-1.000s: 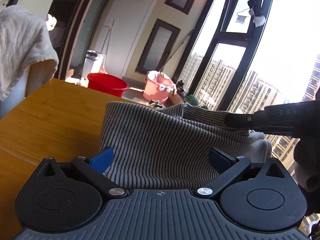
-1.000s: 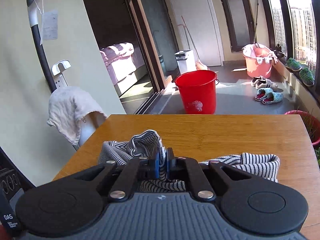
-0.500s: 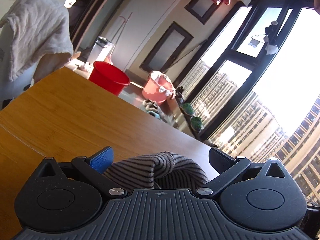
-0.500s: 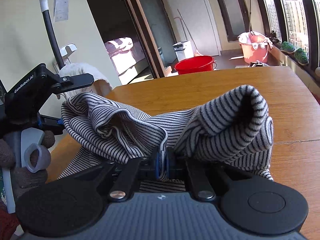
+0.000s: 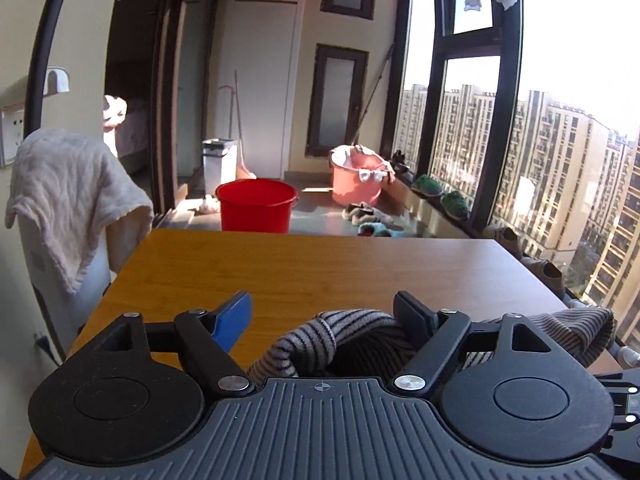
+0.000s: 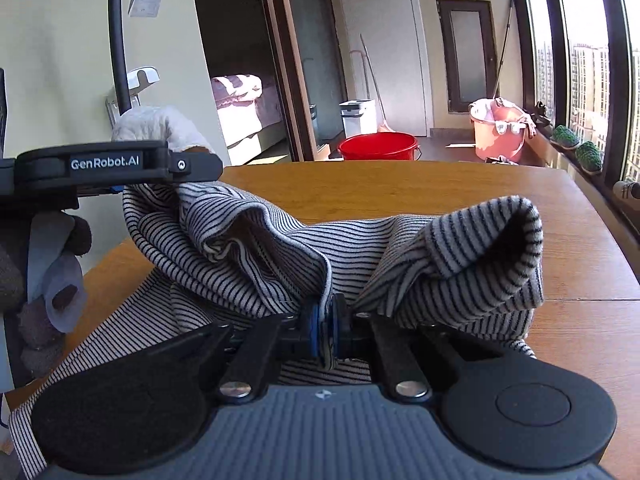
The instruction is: Fold clothes
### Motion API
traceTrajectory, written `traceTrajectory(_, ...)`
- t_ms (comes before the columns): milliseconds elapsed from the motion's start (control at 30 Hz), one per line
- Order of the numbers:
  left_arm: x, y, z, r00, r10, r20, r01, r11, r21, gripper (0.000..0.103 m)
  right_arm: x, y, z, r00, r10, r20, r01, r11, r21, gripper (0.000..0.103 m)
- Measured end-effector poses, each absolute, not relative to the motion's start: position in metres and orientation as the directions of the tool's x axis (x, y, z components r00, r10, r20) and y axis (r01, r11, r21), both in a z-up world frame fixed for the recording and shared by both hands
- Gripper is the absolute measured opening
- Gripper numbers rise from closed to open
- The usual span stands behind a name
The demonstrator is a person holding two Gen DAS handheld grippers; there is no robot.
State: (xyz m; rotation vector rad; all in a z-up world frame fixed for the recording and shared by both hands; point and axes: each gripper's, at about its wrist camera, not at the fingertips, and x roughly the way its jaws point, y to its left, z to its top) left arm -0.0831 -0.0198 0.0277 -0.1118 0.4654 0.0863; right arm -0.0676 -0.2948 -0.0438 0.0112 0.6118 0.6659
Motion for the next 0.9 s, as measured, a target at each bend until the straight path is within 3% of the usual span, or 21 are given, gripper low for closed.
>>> traceTrajectory(100, -0.094, -0.003, 0.002, 0.851, 0.046, -0.523, -0.130, 0.984, -0.124, 0.063, -0.074, -0.311, -0.030, 0.590, 0.627, -0.509, -0.581, 0.767, 0.272, 0.017)
traceTrajectory(167, -0.100, 0.000, -0.006, 0.855, 0.038, -0.517, -0.123, 0.984, -0.132, 0.066, -0.082, -0.319, -0.011, 0.612, 0.646, -0.456, -0.591, 0.757, 0.279, 0.032)
traceTrajectory(267, -0.101, -0.001, -0.009, 0.859, 0.063, -0.507, -0.132, 0.986, -0.101, 0.073, -0.084, -0.325, 0.022, 0.715, 0.601, -0.358, -0.558, 0.798, 0.227, 0.033)
traceTrajectory(367, -0.105, 0.005, -0.007, 0.860, 0.065, -0.506, -0.146, 0.982, -0.122, 0.083, -0.064, -0.329, 0.028, 0.737, 0.560, -0.379, -0.497, 0.829, 0.257, 0.033)
traceTrajectory(400, -0.107, 0.008, -0.006, 0.861, 0.063, -0.505, -0.150, 0.979, -0.134, 0.084, -0.051, -0.329, 0.019, 0.708, 0.561, -0.429, -0.485, 0.828, 0.282, 0.033)
traceTrajectory(500, -0.117, 0.017, 0.000, 0.868, 0.045, -0.494, -0.153, 0.972, -0.179, 0.085, -0.042, -0.330, -0.024, 0.690, 0.480, -0.541, -0.433, 0.874, 0.222, 0.031)
traceTrajectory(700, -0.141, 0.012, 0.048, 0.935, -0.042, -0.352, -0.053, 0.965, -0.256, 0.080, -0.062, -0.329, -0.045, 0.730, 0.470, -0.497, -0.453, 0.877, 0.163, 0.029)
traceTrajectory(800, -0.133, -0.003, 0.050, 0.922, -0.133, -0.365, 0.026, 0.959, -0.283, 0.080, -0.063, -0.328, -0.045, 0.735, 0.465, -0.494, -0.449, 0.879, 0.160, 0.029)
traceTrajectory(900, -0.109, -0.014, 0.020, 0.881, -0.129, -0.455, 0.007, 0.965, -0.261, 0.080, -0.059, -0.332, -0.046, 0.733, 0.473, -0.489, -0.443, 0.877, 0.186, 0.029)
